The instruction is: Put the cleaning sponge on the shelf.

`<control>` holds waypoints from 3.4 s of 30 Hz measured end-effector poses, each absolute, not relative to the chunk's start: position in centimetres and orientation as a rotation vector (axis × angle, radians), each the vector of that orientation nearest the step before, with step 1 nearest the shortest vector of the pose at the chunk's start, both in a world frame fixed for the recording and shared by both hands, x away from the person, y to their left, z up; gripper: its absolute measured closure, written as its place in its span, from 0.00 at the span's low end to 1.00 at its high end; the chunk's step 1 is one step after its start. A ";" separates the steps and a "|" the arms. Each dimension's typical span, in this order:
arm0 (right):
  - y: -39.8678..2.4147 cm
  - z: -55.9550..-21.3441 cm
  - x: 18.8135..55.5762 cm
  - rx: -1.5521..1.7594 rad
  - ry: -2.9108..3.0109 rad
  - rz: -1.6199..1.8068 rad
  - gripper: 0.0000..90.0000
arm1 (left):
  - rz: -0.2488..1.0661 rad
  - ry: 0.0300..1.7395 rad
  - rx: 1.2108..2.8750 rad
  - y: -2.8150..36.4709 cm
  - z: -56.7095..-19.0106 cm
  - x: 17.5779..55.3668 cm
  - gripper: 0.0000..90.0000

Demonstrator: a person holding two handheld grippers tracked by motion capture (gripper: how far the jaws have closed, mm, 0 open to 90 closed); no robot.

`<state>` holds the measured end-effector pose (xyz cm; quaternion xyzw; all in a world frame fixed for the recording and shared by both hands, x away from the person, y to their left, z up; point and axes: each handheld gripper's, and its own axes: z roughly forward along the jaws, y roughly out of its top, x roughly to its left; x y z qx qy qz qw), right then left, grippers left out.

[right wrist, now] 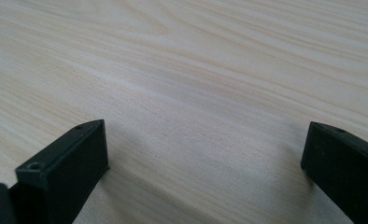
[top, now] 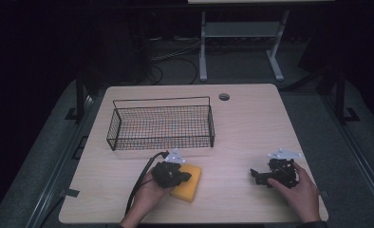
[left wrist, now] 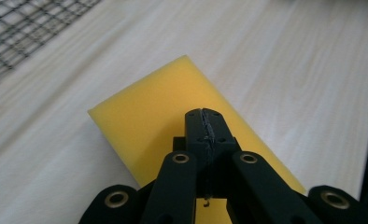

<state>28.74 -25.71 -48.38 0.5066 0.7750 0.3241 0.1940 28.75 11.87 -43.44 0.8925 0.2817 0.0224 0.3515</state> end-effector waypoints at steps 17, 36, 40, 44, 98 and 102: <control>-25.7 -48.4 28.7 1.421 2.173 0.909 0.00 | 0.077 0.785 2.276 14.9 -42.8 25.9 1.00; -25.7 -48.4 28.7 1.424 2.173 0.909 0.00 | 0.165 0.899 2.266 18.1 -43.2 27.2 1.00; -25.7 -48.4 28.7 1.424 2.173 0.909 0.00 | 0.185 0.905 2.267 18.3 -43.2 27.5 1.00; -25.7 -48.4 28.7 1.424 2.173 0.909 0.00 | 0.176 0.912 2.260 18.5 -43.1 27.7 1.00; -25.7 -48.4 28.7 1.422 2.173 0.909 0.00 | 0.068 0.744 2.674 11.2 -43.7 30.7 0.14; -25.7 -48.4 28.7 1.421 2.174 0.909 0.00 | 0.077 0.740 2.694 11.0 -44.1 30.6 0.15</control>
